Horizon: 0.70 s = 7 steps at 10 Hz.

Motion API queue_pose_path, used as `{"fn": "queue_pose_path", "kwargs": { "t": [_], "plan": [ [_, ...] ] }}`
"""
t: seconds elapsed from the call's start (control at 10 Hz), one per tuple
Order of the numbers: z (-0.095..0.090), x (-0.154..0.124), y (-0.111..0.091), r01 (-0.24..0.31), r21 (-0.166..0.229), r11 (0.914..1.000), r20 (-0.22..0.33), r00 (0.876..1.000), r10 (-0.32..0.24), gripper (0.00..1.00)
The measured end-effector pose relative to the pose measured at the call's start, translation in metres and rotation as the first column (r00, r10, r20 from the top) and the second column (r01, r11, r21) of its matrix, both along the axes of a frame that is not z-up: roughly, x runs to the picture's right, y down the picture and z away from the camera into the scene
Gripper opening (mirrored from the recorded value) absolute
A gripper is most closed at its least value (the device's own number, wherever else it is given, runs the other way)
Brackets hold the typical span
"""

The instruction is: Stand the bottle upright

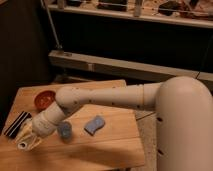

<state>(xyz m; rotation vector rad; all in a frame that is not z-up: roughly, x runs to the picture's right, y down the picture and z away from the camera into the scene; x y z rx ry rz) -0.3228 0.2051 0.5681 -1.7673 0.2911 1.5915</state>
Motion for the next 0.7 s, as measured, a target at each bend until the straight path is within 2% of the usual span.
{"fn": "queue_pose_path", "kwargs": {
  "t": [0.4, 0.7],
  "plan": [
    [0.007, 0.010, -0.008, -0.068, -0.089, 0.9937, -0.084, 0.995, 0.060, 0.08],
    [0.014, 0.009, -0.013, -0.077, -0.145, 0.9864, -0.128, 0.990, 0.058, 0.08]
  ]
}}
